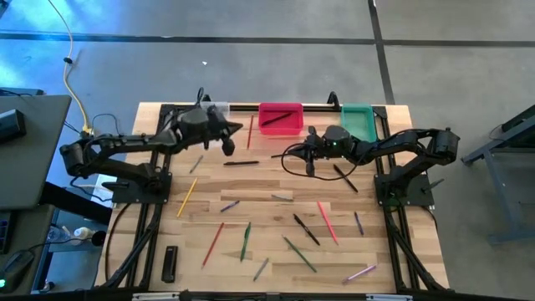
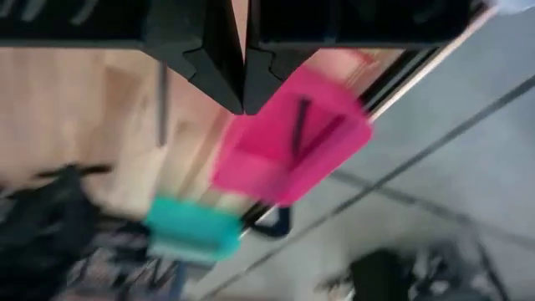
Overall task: Sort crayons/erasers/pens/pencils in bins
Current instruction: Put the blue pencil into the blue bin
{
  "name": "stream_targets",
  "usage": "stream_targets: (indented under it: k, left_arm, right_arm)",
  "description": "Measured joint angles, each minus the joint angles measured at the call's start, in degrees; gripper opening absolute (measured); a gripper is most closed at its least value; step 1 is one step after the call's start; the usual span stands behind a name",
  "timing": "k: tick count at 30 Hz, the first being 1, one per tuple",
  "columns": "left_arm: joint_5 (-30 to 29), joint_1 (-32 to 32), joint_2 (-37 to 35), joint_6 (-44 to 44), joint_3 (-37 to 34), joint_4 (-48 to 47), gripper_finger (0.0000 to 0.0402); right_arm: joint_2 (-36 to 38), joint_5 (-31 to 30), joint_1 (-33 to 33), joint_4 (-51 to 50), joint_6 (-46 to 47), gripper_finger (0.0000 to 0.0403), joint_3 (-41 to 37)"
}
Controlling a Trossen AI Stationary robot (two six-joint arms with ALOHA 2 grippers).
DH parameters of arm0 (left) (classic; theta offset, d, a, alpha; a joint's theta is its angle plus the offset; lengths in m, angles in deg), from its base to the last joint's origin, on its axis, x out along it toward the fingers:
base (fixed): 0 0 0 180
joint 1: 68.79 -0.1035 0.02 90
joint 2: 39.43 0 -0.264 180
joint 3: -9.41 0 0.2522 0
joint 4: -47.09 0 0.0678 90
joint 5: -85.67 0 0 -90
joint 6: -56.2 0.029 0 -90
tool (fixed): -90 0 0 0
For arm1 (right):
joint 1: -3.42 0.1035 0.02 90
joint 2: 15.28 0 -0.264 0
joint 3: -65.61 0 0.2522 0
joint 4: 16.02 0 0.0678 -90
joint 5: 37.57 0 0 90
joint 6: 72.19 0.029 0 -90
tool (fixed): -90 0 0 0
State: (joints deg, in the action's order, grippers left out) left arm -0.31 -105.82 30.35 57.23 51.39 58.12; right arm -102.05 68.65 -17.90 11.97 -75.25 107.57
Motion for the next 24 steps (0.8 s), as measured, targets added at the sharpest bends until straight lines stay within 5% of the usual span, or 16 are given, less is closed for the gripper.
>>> stream_targets:
  k: [9,24]
  left_arm:
    - [6.8,3.5,0.0,-3.0,-12.7,28.3,0.0000]
    - [8.0,7.1,0.0,-0.8,-20.2,36.6,0.0000]
  right_arm:
    - [0.0,-7.2,2.7,-10.3,1.4,0.0000,3.3]
    - [0.0,-14.6,7.5,-46.0,0.5,0.0019,18.8]
